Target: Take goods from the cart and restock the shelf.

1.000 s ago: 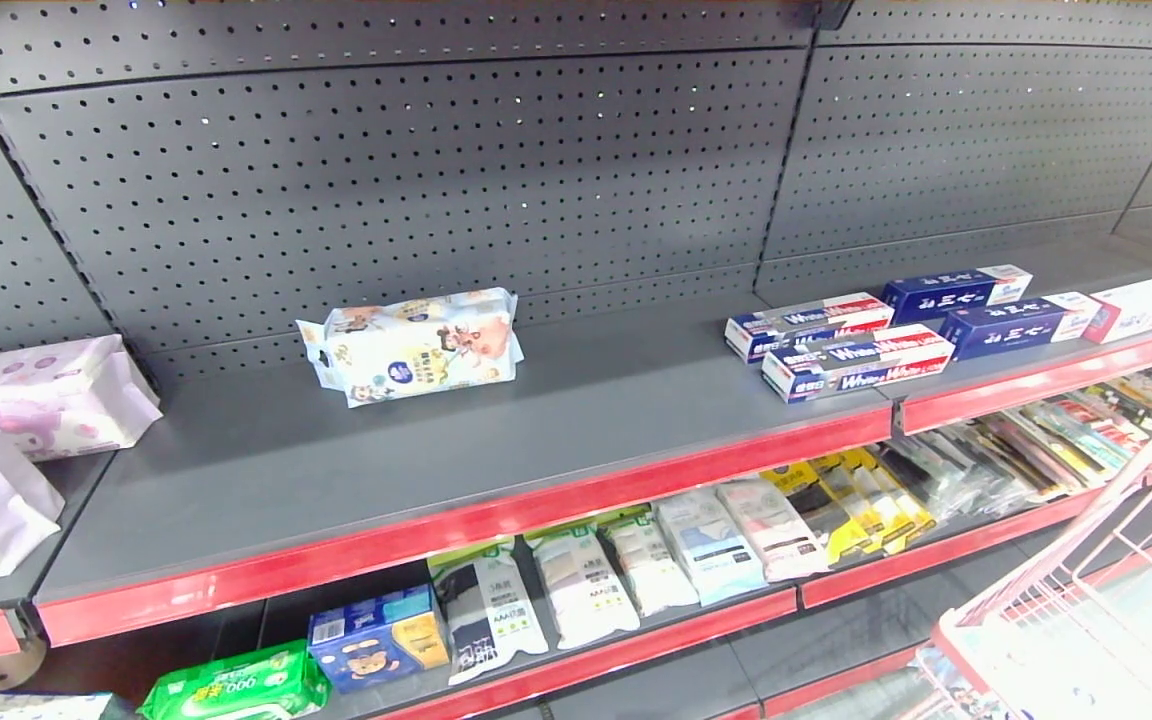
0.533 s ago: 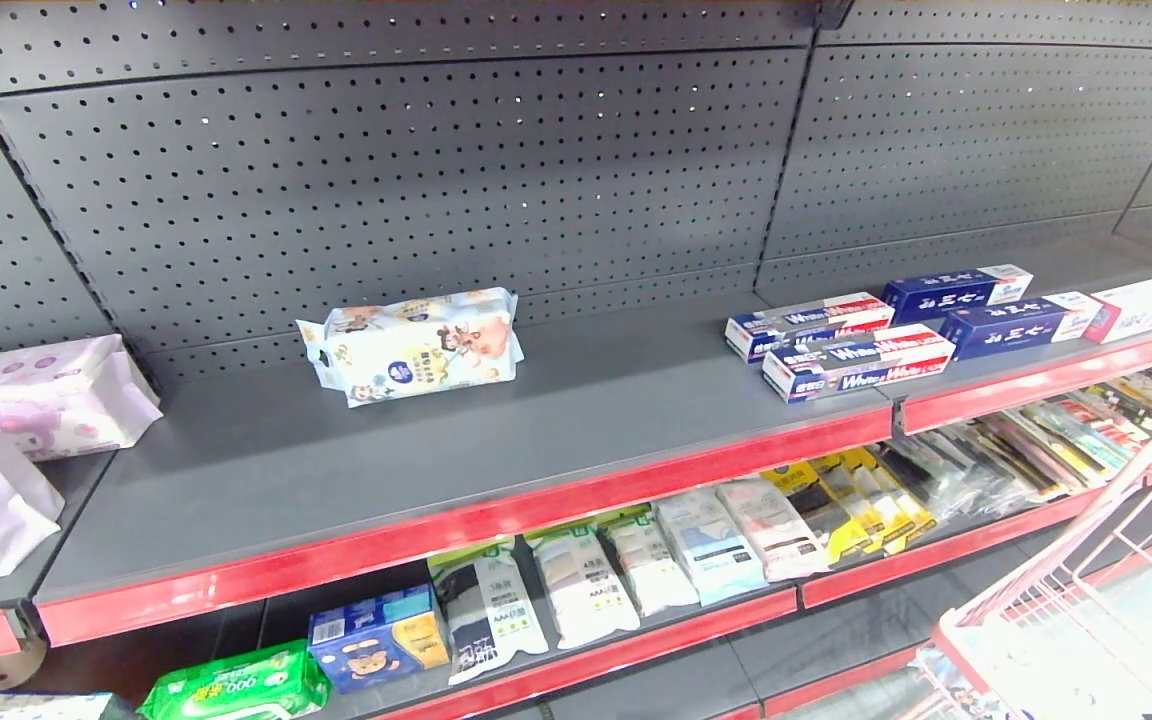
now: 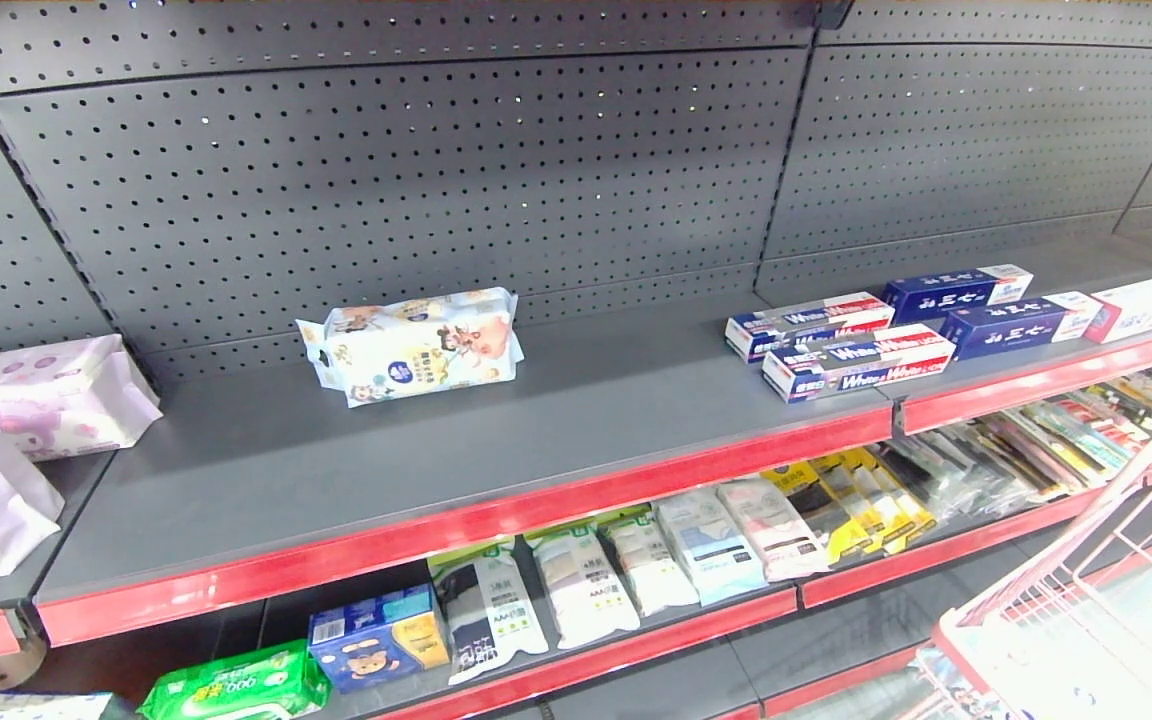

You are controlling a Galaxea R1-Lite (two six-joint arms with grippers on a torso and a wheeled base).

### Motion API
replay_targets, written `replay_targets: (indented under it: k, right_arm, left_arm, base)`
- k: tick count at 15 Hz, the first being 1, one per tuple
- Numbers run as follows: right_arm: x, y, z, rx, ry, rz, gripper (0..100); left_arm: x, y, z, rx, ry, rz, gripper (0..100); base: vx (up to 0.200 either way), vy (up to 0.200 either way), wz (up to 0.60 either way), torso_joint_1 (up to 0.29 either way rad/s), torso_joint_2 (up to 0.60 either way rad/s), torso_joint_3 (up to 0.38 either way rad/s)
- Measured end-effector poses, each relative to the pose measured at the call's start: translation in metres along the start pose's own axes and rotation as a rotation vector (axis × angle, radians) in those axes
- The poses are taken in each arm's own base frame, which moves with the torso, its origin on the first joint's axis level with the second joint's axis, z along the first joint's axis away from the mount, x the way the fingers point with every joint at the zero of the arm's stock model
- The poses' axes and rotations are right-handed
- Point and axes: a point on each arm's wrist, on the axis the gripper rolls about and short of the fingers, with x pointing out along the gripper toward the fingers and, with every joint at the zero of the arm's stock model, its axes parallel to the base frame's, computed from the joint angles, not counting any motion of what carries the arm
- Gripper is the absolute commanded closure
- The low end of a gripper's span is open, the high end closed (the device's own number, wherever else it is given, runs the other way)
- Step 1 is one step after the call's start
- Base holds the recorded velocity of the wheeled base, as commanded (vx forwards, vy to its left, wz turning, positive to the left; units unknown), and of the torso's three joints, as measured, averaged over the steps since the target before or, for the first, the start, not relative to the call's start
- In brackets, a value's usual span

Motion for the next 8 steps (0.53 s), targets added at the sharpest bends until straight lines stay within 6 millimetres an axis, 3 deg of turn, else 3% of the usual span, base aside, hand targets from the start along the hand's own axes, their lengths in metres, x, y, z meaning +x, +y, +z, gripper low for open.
replay_targets:
  k: [8]
  right_arm:
    - [0.0034, -0.0009, -0.0026, 0.006, 0.060, -0.029, 0]
  left_arm:
    - [0.0000, 0.0000, 0.0000, 0.000, 0.000, 0.000, 0]
  base:
    - [0.000, 0.000, 0.00, 0.000, 0.00, 0.000]
